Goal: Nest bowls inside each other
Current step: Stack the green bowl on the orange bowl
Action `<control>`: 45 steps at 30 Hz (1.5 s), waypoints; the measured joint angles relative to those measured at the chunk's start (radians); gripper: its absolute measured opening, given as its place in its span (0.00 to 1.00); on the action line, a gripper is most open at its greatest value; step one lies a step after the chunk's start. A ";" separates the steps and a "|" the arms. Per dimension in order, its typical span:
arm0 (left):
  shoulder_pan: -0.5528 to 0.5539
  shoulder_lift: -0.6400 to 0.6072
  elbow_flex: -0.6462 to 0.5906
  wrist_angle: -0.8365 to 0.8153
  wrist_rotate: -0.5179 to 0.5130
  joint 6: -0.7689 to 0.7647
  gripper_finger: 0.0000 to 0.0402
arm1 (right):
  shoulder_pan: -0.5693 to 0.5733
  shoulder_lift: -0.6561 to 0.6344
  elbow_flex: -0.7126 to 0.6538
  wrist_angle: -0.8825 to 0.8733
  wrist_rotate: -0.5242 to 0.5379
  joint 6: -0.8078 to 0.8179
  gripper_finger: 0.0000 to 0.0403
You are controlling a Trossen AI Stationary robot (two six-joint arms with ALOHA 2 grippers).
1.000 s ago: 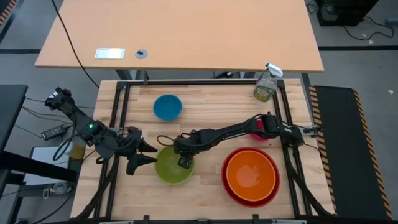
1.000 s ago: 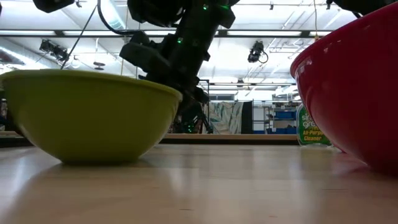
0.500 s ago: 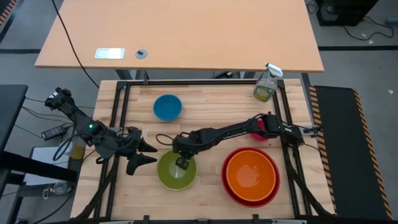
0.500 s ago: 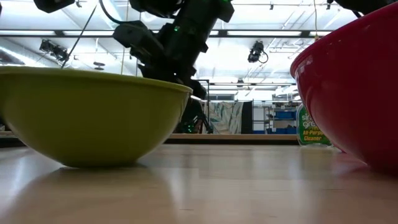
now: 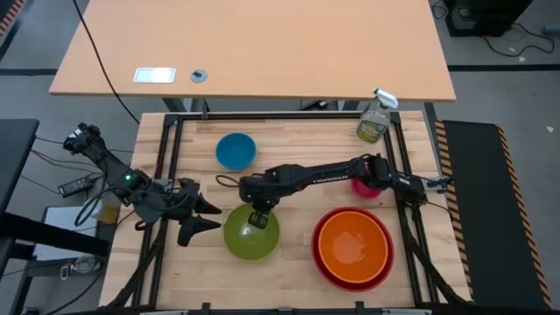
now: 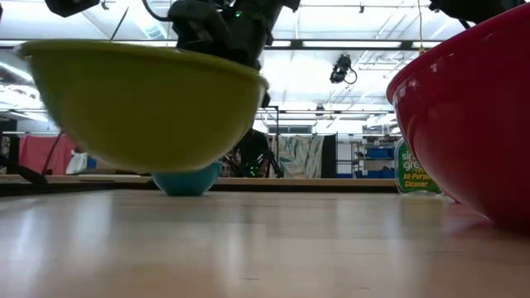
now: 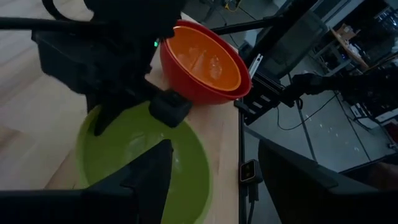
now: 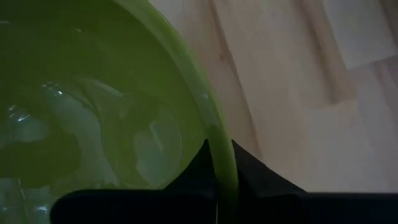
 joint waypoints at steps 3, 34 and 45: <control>0.000 0.000 0.000 0.000 0.000 0.000 0.60 | -0.005 0.000 0.039 -0.065 -0.002 -0.040 0.06; 0.062 -0.011 0.000 -0.008 -0.042 0.107 0.60 | 0.042 -0.252 0.193 -0.552 -0.057 -0.168 0.07; 0.113 -0.010 0.000 -0.008 -0.043 0.187 0.60 | 0.128 -0.514 -0.211 -0.595 -0.073 -0.093 0.07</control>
